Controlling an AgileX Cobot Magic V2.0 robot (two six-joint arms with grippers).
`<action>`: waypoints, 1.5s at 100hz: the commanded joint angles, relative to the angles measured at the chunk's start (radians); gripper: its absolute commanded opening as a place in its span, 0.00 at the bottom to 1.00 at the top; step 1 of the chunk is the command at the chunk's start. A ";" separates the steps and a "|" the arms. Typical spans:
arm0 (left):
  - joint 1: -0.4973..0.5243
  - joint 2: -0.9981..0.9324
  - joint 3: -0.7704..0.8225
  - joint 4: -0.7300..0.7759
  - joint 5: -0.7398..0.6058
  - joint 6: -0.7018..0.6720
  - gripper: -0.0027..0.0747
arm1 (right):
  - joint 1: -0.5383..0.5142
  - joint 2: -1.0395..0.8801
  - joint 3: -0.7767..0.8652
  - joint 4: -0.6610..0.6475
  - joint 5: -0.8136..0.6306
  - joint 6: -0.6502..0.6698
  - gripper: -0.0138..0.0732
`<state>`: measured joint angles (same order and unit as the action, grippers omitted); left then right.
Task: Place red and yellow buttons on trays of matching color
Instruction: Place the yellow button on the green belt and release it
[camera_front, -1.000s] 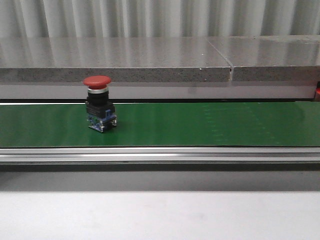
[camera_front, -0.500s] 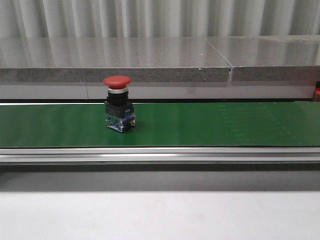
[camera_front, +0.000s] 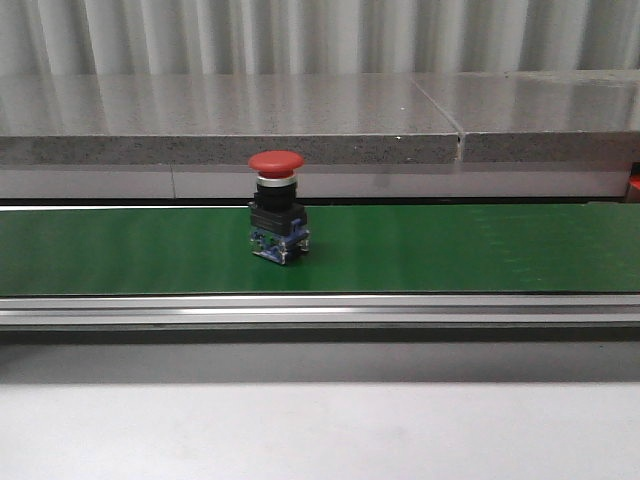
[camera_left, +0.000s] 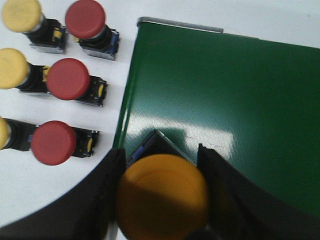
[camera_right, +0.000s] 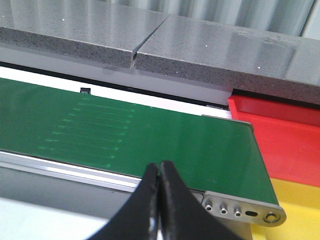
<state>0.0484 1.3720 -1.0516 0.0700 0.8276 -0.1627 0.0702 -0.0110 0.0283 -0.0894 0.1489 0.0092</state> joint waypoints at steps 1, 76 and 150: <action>-0.021 0.021 -0.049 -0.008 -0.042 0.000 0.01 | -0.004 -0.015 -0.006 -0.011 -0.083 -0.003 0.08; -0.027 0.179 -0.131 -0.117 -0.020 0.105 0.49 | -0.004 -0.015 -0.006 -0.011 -0.083 -0.003 0.08; -0.186 -0.244 -0.031 -0.130 -0.154 0.156 0.89 | -0.004 -0.015 -0.006 -0.011 -0.083 -0.003 0.08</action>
<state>-0.1154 1.2344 -1.0979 -0.0450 0.7759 -0.0080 0.0702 -0.0110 0.0283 -0.0894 0.1489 0.0092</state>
